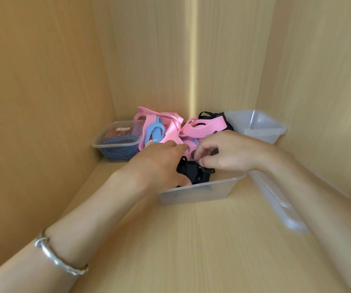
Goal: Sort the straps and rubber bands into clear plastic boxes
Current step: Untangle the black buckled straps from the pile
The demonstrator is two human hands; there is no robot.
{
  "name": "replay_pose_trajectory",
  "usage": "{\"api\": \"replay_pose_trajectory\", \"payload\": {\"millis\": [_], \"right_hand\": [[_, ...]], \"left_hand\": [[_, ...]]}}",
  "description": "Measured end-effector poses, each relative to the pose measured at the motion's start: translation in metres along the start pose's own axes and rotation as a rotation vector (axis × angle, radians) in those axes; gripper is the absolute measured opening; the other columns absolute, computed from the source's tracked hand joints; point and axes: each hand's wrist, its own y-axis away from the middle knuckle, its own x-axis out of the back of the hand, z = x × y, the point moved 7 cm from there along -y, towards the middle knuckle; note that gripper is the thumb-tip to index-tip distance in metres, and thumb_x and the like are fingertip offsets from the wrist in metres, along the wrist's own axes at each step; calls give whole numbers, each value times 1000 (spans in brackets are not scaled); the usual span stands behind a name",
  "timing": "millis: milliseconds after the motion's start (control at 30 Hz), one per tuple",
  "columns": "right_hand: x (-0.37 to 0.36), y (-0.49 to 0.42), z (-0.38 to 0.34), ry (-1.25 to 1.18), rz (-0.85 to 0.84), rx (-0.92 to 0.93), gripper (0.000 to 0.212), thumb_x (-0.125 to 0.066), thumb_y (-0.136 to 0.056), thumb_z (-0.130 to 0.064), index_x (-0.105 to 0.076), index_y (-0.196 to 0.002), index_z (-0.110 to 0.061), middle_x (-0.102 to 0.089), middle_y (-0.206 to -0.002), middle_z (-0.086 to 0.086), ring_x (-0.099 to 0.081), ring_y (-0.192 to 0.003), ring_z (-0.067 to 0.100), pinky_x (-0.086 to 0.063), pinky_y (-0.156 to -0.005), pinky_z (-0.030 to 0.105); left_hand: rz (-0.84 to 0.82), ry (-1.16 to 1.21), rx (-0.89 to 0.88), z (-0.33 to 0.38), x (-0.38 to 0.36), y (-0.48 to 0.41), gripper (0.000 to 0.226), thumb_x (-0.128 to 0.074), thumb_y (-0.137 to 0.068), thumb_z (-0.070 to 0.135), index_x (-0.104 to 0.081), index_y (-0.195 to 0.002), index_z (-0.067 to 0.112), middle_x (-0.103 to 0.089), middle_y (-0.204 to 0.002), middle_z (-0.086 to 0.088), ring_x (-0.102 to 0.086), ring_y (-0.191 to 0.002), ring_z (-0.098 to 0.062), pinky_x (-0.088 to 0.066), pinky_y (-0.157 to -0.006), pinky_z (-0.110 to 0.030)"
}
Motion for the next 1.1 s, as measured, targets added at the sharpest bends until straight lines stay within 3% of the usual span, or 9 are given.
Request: {"api": "replay_pose_trajectory", "payload": {"millis": [200,300,433,567,667,800,933,1033,1100], "right_hand": [[16,1,6,-17,142,13,14,-60,-90,-22,-71,-87,-29,-62,-67,-26,-57,-69,-10,-41,-62,11],[30,5,12,-83,233,15,15,-60,-91,-19,-72,-84,-25,-59,-59,-30,-54,-57,-8,-39,-53,9],[48,10,24,-150,324,-3,15,-62,-90,-22,-71,-80,-27,-61,-64,-17,-51,-59,-2,-43,-60,20],[61,14,48,-132,377,-80,13,-63,-90,-24,-72,-81,-25,-66,-72,-6,-54,-64,7,-47,-66,29],[71,19,70,-110,458,-150,13,-63,-90,-23,-73,-82,-23,-62,-68,-10,-53,-64,6,-43,-64,27],[77,22,88,-107,482,-227,10,-64,-90,-23,-73,-85,-23,-63,-74,-12,-56,-71,6,-44,-70,27],[75,8,82,-121,370,-230,6,-66,-88,-25,-72,-87,-25,-67,-79,-9,-63,-79,10,-46,-72,24],[64,-14,70,-61,69,-261,3,-67,-88,-23,-70,-90,-22,-66,-75,-10,-63,-75,8,-44,-65,18],[55,-27,65,-46,-126,-300,8,-70,-86,-23,-68,-94,-23,-66,-72,-16,-65,-78,6,-47,-68,19]], "left_hand": [[-68,-114,-18,4,2,-13,70,-67,-80,50,-38,-138,24,-51,-117,0,-52,-106,-23,-43,-76,-33],[-231,-81,15,3,-1,-20,86,-74,-73,53,-30,-142,25,-50,-118,1,-53,-103,-21,-49,-81,-35],[-403,-115,63,11,-1,-28,105,-78,-68,54,-15,-149,32,-44,-129,1,-52,-101,-22,-47,-80,-32],[-520,-88,118,17,8,-34,93,-78,-67,54,-31,-144,32,-43,-143,2,-48,-122,-26,-45,-93,-36],[-426,-103,76,23,29,-46,69,-66,-76,62,-47,-130,23,-46,-140,-1,-49,-115,-26,-42,-91,-34],[-216,23,-70,42,45,-69,68,-50,-88,61,-35,-146,28,-41,-147,5,-43,-129,-20,-34,-96,-30],[-111,153,-259,57,35,-80,49,-51,-93,46,-44,-140,30,-53,-132,4,-51,-103,-11,-38,-78,-22],[-42,242,-282,55,36,-85,33,-51,-96,34,-56,-128,28,-57,-115,5,-54,-76,-4,-38,-52,-8],[-60,208,-267,52,33,-87,29,-50,-96,28,-60,-123,25,-61,-113,5,-57,-76,-6,-45,-58,-10]]}}
